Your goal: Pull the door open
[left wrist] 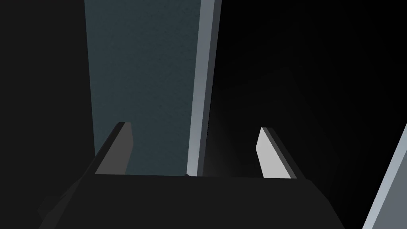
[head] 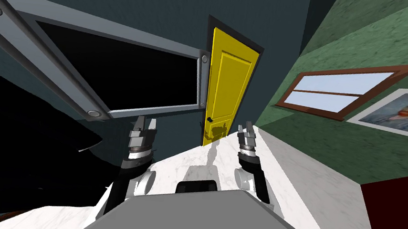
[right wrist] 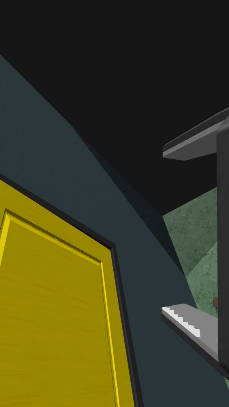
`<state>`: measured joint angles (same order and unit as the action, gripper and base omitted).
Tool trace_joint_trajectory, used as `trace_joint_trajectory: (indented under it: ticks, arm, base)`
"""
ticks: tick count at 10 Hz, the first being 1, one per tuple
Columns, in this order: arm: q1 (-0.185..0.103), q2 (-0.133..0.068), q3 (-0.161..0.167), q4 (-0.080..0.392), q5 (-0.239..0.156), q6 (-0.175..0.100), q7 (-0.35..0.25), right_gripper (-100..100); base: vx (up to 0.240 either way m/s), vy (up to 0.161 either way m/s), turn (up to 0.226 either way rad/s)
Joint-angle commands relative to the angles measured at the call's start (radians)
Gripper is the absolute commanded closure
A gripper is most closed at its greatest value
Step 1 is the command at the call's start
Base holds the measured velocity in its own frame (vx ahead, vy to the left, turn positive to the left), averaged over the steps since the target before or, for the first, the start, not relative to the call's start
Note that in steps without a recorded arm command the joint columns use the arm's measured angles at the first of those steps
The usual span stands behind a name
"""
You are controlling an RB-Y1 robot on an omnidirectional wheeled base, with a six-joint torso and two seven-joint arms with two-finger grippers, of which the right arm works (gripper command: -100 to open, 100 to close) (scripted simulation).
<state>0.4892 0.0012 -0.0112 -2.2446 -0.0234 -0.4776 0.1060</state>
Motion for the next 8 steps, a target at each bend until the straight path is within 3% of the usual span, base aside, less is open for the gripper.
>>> trace_joint_trajectory:
  ticks: [1, 6, 8]
  arm:
    - [-0.009, -0.007, 0.004, 0.039, 0.013, -0.012, 0.035, -100]
    - [-0.039, -0.034, 0.009, 0.167, 0.051, -0.049, 0.144, -100]
    - [-0.046, -0.04, 0.01, 0.198, 0.06, -0.058, 0.168, -100]
  base:
    - [0.087, -0.005, 0.022]
    - [0.09, -0.002, 0.026]
    - [0.073, 0.0, 0.01]
